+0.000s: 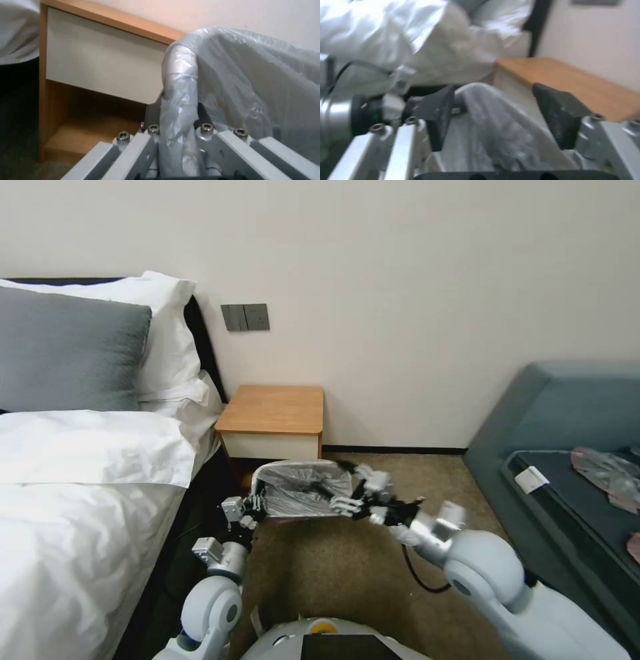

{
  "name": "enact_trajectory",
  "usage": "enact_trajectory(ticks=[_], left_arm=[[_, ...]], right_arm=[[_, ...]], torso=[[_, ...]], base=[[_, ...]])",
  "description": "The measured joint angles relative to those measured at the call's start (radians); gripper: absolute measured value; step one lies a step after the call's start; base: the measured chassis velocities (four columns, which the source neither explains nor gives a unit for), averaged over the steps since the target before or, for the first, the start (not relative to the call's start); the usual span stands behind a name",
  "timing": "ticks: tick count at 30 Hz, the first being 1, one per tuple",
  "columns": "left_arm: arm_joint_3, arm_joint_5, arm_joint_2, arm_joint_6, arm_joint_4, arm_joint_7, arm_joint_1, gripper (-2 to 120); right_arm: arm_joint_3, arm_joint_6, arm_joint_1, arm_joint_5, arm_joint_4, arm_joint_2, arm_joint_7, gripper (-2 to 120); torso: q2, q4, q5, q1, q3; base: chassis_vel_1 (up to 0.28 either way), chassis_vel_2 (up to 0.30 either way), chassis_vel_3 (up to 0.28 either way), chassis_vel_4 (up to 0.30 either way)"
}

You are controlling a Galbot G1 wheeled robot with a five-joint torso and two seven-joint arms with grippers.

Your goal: Pick up the garbage bag from the table and place it over the trash can.

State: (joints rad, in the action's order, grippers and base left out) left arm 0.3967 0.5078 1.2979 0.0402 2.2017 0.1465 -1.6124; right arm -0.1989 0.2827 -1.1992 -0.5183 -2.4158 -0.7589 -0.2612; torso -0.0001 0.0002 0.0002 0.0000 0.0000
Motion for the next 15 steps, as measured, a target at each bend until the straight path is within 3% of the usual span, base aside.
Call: enact_trajectory(ticks=[6,8,10,15], left_arm=[[-0.006,-0.096,0.006,-0.012,-0.01,-0.058,-0.017,3],[-0.006,-0.107,0.007,-0.013,-0.01,-0.066,-0.021,3],[-0.007,-0.119,0.012,-0.014,-0.009,-0.077,-0.027,3],[-0.004,-0.132,0.018,-0.016,-0.008,-0.09,-0.035,3]], right_arm=[[0.25,-0.041,0.2,0.155,0.08,0.056,-0.047,35],[0.283,-0.047,0.222,0.173,0.096,0.056,-0.049,32],[0.354,-0.061,0.268,0.206,0.138,0.053,-0.058,21],[0.408,-0.088,0.325,0.249,0.211,0.042,-0.078,7]], torso=[[0.0,-0.0003,-0.0002,0.0,0.0],[0.0,-0.0001,-0.0001,0.0,0.0],[0.0,-0.0002,-0.0002,0.0,0.0],[0.0,-0.0003,-0.0002,0.0,0.0]], base=[[0.0,0.0,0.0,0.0],[0.0,0.0,0.0,0.0],[0.0,0.0,0.0,0.0],[0.0,0.0,0.0,0.0]])
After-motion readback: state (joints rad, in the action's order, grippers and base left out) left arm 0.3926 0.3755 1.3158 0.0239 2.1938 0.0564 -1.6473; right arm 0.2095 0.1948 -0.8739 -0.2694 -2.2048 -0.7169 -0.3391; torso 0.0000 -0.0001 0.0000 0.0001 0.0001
